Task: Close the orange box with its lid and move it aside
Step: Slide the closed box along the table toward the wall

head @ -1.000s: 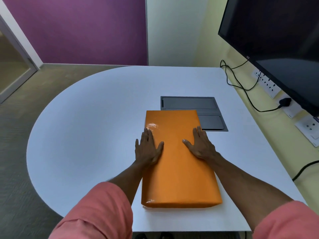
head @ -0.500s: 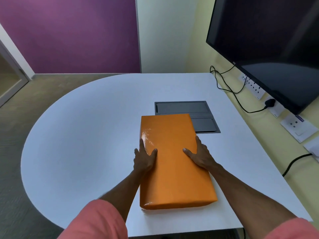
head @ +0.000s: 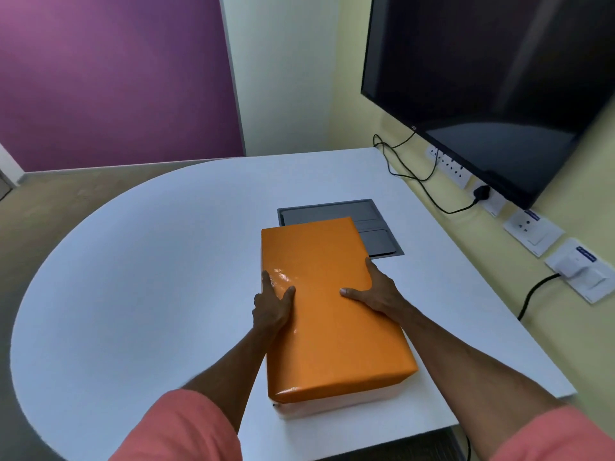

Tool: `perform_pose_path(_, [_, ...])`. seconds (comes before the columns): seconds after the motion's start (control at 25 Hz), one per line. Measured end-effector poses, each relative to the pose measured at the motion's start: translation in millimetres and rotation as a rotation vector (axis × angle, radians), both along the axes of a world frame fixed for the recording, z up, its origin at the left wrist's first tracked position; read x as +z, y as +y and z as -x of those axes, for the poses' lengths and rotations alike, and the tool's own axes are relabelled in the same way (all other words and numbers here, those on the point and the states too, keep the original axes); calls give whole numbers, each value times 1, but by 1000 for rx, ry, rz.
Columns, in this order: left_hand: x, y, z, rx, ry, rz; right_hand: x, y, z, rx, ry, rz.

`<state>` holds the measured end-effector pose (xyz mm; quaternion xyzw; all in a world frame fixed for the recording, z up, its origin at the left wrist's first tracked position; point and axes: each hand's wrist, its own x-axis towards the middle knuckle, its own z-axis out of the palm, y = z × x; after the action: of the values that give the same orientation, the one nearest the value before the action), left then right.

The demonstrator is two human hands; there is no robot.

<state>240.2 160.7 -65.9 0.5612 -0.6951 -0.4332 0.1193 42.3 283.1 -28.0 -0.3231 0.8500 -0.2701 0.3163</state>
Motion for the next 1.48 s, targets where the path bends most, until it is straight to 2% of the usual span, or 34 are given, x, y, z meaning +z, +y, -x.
perform_pose_path(0.28, [30,11,50,-62,52,45,22,21,43,-60,28,64])
perform_pose_path(0.64, [35,84,156,-67,143,-18,27,95,150,-80,35,63])
perform_pose_path(1.04, [19,175,255,-34,124,-86,14,176,250,-34,41,31])
perform_pose_path(1.48, [6,215,297,-53,68,-120,-7,215,298,-60,-5,22])
